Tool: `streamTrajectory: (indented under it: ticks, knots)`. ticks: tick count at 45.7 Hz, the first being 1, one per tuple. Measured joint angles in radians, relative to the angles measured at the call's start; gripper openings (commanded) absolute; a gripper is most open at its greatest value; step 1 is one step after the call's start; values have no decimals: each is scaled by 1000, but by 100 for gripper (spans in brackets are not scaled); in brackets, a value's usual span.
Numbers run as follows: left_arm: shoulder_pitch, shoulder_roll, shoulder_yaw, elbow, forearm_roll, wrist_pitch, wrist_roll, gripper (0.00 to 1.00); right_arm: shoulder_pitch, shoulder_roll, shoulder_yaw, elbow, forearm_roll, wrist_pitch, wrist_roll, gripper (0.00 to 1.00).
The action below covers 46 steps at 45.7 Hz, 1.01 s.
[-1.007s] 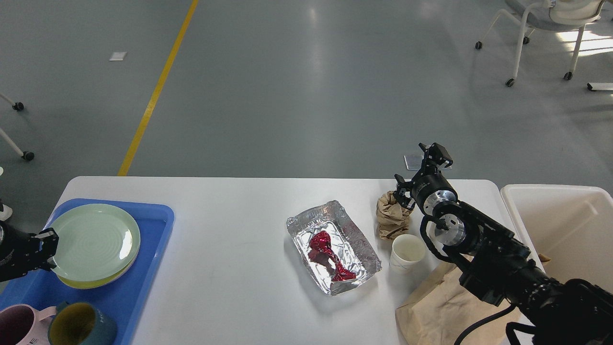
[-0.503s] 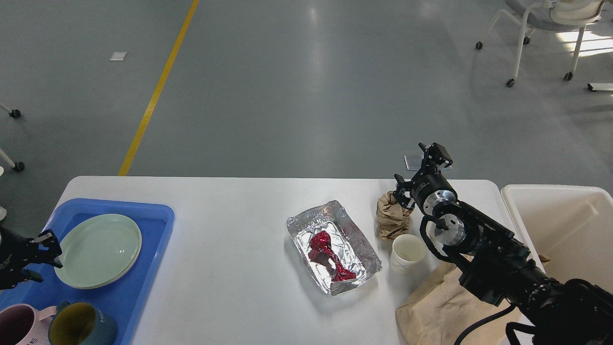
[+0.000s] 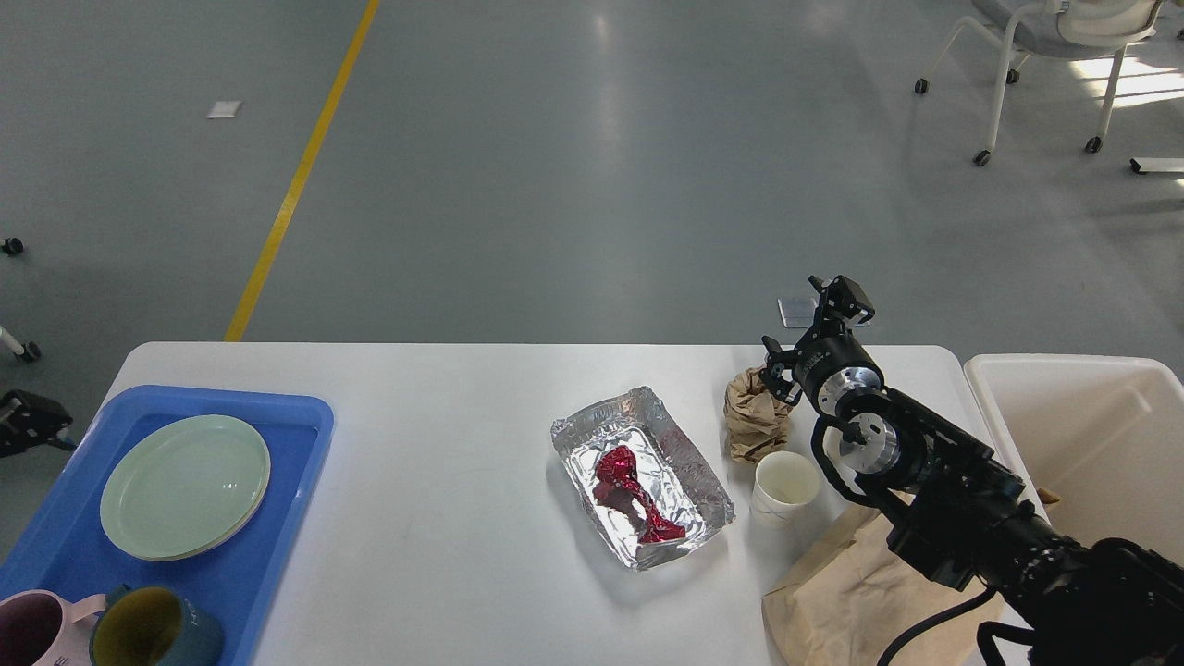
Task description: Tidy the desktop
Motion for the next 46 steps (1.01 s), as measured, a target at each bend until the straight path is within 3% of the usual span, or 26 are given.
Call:
streamTrajectory:
  ticks: [9, 16, 24, 35, 46]
  knots:
    - [-35, 23, 0, 32, 0, 91, 3, 96, 0, 0, 0, 0, 0, 0, 0, 100]
    - [-47, 23, -14, 32, 4, 111, -7, 96, 0, -1, 0, 0, 0, 0, 0, 100]
    - [-50, 32, -170, 33, -2, 117, -17, 96, 0, 0, 0, 0, 0, 0, 0, 100]
    - [109, 38, -579, 68, -3, 151, -17, 96, 0, 0, 0, -1, 0, 0, 0, 100]
    - [351, 19, -1259, 92, -17, 155, -17, 96, 0, -1, 0, -1, 0, 0, 0, 100]
